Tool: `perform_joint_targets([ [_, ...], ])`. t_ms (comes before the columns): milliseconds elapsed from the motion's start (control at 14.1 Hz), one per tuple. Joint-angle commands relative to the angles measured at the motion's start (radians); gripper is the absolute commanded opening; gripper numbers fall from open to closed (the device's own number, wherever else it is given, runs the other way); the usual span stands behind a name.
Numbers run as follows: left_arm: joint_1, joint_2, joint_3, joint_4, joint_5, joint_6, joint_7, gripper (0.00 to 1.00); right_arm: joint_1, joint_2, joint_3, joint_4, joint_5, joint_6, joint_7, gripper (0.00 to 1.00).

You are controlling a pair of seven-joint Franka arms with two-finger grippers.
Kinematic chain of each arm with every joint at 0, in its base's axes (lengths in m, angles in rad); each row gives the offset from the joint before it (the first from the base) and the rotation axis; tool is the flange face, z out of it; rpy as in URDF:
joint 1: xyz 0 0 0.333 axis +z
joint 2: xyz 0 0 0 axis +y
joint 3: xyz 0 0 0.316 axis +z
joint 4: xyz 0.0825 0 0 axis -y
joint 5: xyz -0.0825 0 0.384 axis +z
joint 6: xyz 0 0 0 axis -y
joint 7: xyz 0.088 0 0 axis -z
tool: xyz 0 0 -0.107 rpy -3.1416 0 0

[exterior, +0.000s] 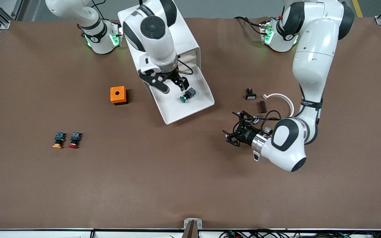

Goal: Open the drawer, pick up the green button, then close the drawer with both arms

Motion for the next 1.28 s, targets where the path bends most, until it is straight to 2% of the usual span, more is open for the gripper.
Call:
perform_joint_targets([
  [0,-0.022,-0.062,0.015,-0.013,0.08,0.06,0.17,1.0,0.029,0.058,-0.013,0.035,-0.025,0.03,0.045,1.0],
  [142,-0.044,-0.098,0.015,-0.014,0.145,0.151,0.269,1.0,0.051,0.099,-0.015,0.037,-0.03,0.071,0.075,1.0],
  [426,-0.114,-0.119,0.009,-0.022,0.362,0.293,0.359,1.0,0.088,0.158,-0.015,0.037,-0.059,0.094,0.114,1.0],
  [639,-0.134,-0.119,0.011,-0.022,0.39,0.355,0.384,1.0,0.097,0.188,-0.015,0.038,-0.062,0.119,0.137,1.0],
  [1065,-0.215,-0.124,0.011,-0.031,0.535,0.47,0.383,1.0,0.1,0.265,-0.015,0.077,-0.065,0.147,0.195,1.0],
  [1136,-0.229,-0.124,0.011,-0.031,0.564,0.485,0.375,1.0,0.098,0.265,-0.015,0.077,-0.065,0.144,0.194,0.97],
  [1207,-0.24,-0.124,0.011,-0.033,0.59,0.499,0.369,1.0,0.095,0.264,-0.015,0.08,-0.059,0.14,0.194,0.68],
])
